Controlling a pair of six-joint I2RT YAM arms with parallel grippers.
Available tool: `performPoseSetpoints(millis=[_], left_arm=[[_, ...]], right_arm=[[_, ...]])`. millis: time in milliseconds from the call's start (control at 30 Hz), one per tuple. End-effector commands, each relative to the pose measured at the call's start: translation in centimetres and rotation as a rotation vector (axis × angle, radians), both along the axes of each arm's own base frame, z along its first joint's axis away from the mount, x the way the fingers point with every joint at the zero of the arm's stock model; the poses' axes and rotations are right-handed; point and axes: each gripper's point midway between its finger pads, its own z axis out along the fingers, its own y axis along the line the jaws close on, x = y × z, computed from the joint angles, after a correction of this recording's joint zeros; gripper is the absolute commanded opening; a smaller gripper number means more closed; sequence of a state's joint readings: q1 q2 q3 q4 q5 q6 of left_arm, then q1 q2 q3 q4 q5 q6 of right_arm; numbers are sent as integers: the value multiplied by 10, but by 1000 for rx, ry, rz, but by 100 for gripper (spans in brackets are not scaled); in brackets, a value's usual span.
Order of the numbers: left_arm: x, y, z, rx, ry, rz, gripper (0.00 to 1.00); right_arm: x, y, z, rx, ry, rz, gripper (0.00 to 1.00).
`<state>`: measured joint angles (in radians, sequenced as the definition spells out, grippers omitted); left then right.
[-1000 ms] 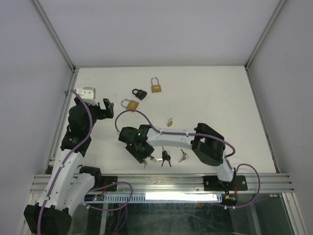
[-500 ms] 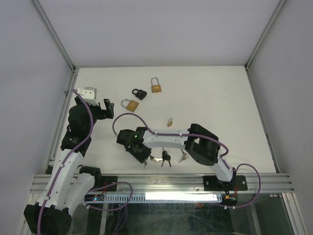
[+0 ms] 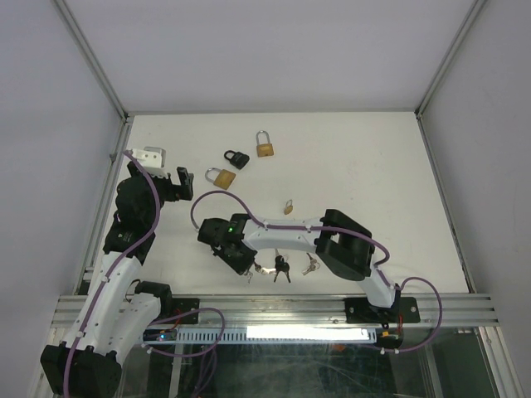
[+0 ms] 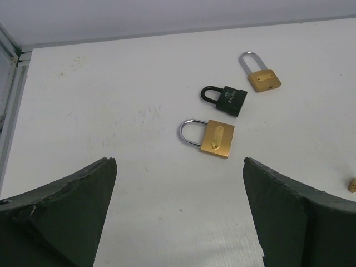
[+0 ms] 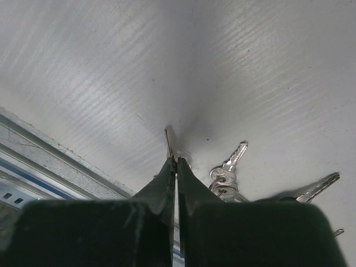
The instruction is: Unlock with the key
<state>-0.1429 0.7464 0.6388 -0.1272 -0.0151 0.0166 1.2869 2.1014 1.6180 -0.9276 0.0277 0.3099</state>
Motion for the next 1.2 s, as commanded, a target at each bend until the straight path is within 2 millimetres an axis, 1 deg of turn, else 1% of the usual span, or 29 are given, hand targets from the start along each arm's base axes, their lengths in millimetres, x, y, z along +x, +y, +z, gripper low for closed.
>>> performPoseSetpoints(millis=[0, 100, 233, 400, 467, 533, 600, 633, 667, 700, 733, 800, 867, 967, 1067, 1167], left_arm=[[2, -5, 18, 11, -71, -42, 99], [1, -9, 19, 18, -81, -67, 99], [-2, -20, 23, 33, -110, -141, 99], [-16, -48, 27, 86, -165, -338, 99], [-26, -64, 26, 109, -183, -453, 98], [-39, -79, 20, 150, -196, -584, 95], [-60, -97, 9, 221, -215, -764, 90], [-75, -107, 6, 247, -238, -874, 89], [-87, -112, 4, 283, -271, -946, 86], [-97, -116, 3, 330, -311, -1011, 85], [-108, -119, 4, 381, -365, -1069, 83], [-123, -122, 11, 497, -503, -1140, 77], [-130, -123, 22, 624, -652, -1153, 74], [-134, -121, 35, 822, -847, -1127, 68], [-147, -124, 39, 980, -1025, -1143, 68], [-159, -129, 44, 1145, -1250, -1145, 69]], right_arm=[[-7, 13, 19, 85, 35, 22, 0], [-5, 12, 28, 131, 71, 3, 0], [0, 15, 48, 248, 137, -39, 0], [12, 8, 67, 354, 207, -99, 0], [16, 6, 75, 402, 228, -118, 0], [17, 5, 86, 456, 266, -127, 0], [19, 1, 96, 492, 288, -133, 0], [20, -2, 102, 511, 303, -133, 0], [20, -4, 111, 537, 319, -130, 0], [21, -7, 120, 566, 338, -130, 0], [21, -11, 133, 603, 351, -124, 0], [18, -16, 156, 668, 378, -102, 0], [15, -20, 177, 723, 405, -84, 0], [11, -25, 205, 796, 435, -68, 0], [10, -24, 229, 876, 459, -67, 0], [10, -20, 248, 931, 468, -56, 0]])
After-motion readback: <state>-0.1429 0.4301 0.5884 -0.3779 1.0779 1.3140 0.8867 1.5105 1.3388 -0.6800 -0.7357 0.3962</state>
